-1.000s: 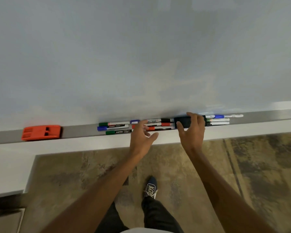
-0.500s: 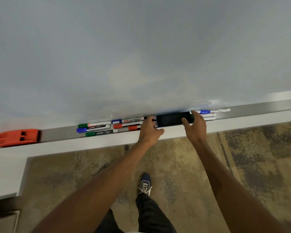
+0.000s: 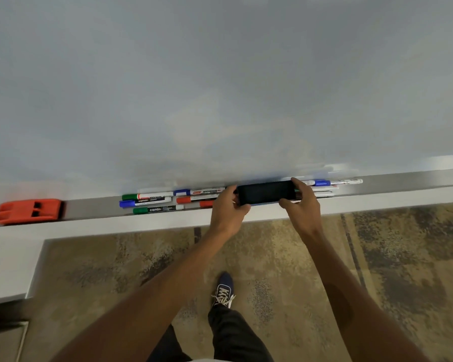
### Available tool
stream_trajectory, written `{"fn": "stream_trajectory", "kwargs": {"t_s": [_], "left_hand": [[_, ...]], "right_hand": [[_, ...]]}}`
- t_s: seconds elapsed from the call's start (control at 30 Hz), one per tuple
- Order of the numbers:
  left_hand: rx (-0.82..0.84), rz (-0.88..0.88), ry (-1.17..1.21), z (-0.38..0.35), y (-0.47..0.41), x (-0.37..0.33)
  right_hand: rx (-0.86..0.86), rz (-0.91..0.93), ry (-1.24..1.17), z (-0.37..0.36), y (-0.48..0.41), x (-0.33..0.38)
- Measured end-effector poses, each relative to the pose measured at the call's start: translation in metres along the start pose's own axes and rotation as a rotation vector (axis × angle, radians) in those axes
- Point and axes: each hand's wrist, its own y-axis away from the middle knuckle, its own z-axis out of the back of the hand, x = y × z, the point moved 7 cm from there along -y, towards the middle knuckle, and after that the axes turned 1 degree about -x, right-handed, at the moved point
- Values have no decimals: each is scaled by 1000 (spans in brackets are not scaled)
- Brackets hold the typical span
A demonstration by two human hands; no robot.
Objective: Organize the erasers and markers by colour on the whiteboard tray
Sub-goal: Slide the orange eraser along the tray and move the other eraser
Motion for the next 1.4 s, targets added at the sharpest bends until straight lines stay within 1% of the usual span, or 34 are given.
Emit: {"fn": "stream_trajectory", "kwargs": {"t_s": [0.13,0.2,0.33,0.43,0.53,0.6,0.7,0.83,1.0,1.1,1.2,1.33,1.4], "left_hand": [[45,68,80,31,9,18],[15,121,180,48,14,27],[-123,213,378,79,28,45],[-242,245,509,103,33,56],[-397,261,569,136,38,66],[-481,240,545,162,44,72],[-560,199,453,202,57,84],[-612,222,441,249,68,111],[-705,295,397,307,72,147],[-741,269,319,340,69,162],[-693,244,194,364,61,177],[-567,233,-17,383,45,196],[-511,227,-59,390,37,201]], "right_hand": [[150,-15,-114,-15,7,4],[209,-17,-162,-27,13,9],[292,-10,-182,-54,31,28],[301,42,-147,-76,48,45],[276,49,-129,-100,63,61],[267,57,-106,-120,72,75],[291,96,-55,-158,89,100],[309,129,-62,-209,110,129],[323,148,22,-272,132,158],[366,208,97,-307,143,172],[423,272,165,-339,151,180],[402,282,243,-369,150,181],[386,280,272,-381,149,180]]}}
